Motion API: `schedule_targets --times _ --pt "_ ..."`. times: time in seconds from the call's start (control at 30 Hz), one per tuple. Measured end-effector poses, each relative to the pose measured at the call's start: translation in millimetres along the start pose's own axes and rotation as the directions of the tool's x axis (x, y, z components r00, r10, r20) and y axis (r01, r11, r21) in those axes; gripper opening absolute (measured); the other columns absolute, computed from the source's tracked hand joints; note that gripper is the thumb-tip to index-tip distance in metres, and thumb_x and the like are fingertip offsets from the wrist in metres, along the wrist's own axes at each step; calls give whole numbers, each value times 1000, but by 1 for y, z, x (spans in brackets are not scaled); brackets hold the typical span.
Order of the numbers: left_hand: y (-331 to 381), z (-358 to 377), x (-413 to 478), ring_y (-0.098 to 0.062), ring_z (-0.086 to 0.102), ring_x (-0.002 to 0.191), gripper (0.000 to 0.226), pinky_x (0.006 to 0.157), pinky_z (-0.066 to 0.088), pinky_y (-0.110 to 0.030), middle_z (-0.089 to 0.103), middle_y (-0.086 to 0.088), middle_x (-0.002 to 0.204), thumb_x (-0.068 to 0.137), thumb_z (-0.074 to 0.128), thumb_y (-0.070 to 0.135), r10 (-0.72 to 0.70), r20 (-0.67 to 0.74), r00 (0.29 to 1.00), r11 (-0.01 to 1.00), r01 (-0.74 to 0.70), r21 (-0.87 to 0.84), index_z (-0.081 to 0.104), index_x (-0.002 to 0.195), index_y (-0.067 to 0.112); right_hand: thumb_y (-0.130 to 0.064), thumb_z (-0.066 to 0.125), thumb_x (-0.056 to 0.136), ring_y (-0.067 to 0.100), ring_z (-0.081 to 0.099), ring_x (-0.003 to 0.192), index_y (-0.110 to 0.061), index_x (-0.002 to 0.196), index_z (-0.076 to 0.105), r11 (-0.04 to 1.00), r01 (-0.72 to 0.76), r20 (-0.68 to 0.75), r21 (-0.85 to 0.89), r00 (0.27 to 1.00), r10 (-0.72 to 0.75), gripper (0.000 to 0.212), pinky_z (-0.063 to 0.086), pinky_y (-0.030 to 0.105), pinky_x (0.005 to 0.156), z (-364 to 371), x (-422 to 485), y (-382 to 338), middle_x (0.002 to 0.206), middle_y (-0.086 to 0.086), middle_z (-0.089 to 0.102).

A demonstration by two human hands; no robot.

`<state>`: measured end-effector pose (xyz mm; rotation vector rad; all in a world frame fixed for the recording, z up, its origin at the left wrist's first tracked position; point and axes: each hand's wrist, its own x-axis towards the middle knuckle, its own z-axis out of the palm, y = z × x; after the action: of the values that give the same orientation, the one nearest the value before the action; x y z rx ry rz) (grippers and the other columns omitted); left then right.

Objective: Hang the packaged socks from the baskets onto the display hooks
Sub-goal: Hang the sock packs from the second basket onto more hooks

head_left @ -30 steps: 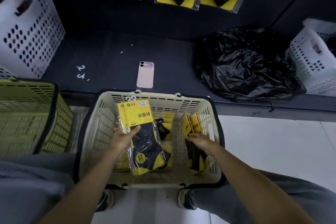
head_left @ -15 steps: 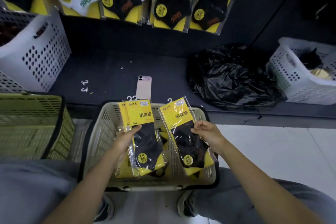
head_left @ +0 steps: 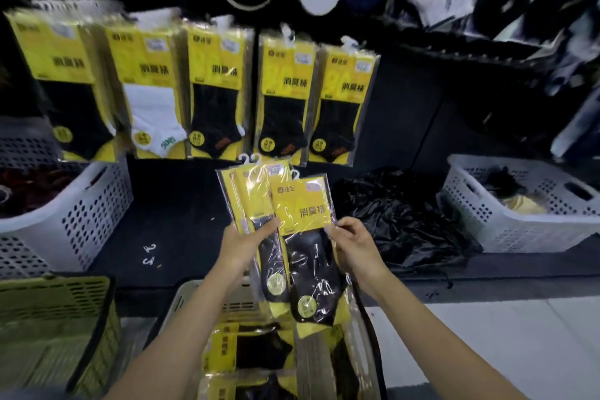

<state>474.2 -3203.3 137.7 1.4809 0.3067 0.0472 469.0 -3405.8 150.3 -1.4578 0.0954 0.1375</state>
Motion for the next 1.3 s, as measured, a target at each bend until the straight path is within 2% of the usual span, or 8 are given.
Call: schedule_targets --times 0.1,0.3,0.53,0.77,0.87,1.03,1.2,1.3 --pt "26 6 6 -4 65 84 34 66 44 -15 68 13 87 68 82 33 77 35 996 996 -79 32 62 93 22 -21 63 90 23 67 99 -7 111 62 999 49 -9 7 999 -49 25 49 39 98 8 11 -27 105 9 72" --pt "81 13 19 15 61 71 15 63 41 -7 70 22 74 78 65 43 304 89 949 946 -311 87 65 87 31 -22 59 93 26 65 108 -9 109 66 985 159 -33 69 987 -157 22 45 45 103 7 34 -68 110 9 72" --pt "136 5 51 11 56 53 29 62 36 -11 51 7 45 85 60 42 458 13 889 881 -456 125 62 80 14 -21 58 94 27 66 104 -11 107 66 960 276 -263 55 931 -253 18 48 48 100 -22 79 -129 108 10 71" --pt "159 0 76 -6 46 61 44 54 37 -10 53 -7 79 84 55 52 514 0 858 850 -509 140 61 83 8 -19 59 93 23 65 105 -10 111 64 931 366 -257 -8 899 -356 20 48 43 101 -17 127 -173 108 7 70" --pt "162 0 80 -3 57 58 47 53 43 -5 61 2 65 81 57 52 524 -15 852 847 -519 111 65 76 6 -18 59 93 20 66 103 -11 111 64 925 375 -225 -66 897 -379 20 49 41 99 -12 146 -176 107 6 70" --pt "168 2 83 8 62 63 28 61 41 -8 66 16 59 80 57 49 556 -14 831 829 -553 81 63 71 24 -19 66 88 19 66 95 -6 107 65 936 337 -321 -99 880 -350 23 51 34 91 -7 184 -176 102 8 70" --pt "172 0 88 -20 64 73 36 65 47 -16 67 -14 73 78 57 53 558 -8 830 829 -558 40 69 75 19 -33 78 76 16 54 86 -12 96 59 970 228 -552 -83 800 -235 34 43 27 80 5 214 -174 90 1 60" --pt "173 0 86 -12 59 68 37 58 44 -10 64 -8 74 77 58 55 551 -18 835 834 -549 51 65 71 18 -26 77 78 17 52 77 -11 93 55 984 168 -640 -55 750 -164 30 42 29 72 5 216 -170 99 9 63"
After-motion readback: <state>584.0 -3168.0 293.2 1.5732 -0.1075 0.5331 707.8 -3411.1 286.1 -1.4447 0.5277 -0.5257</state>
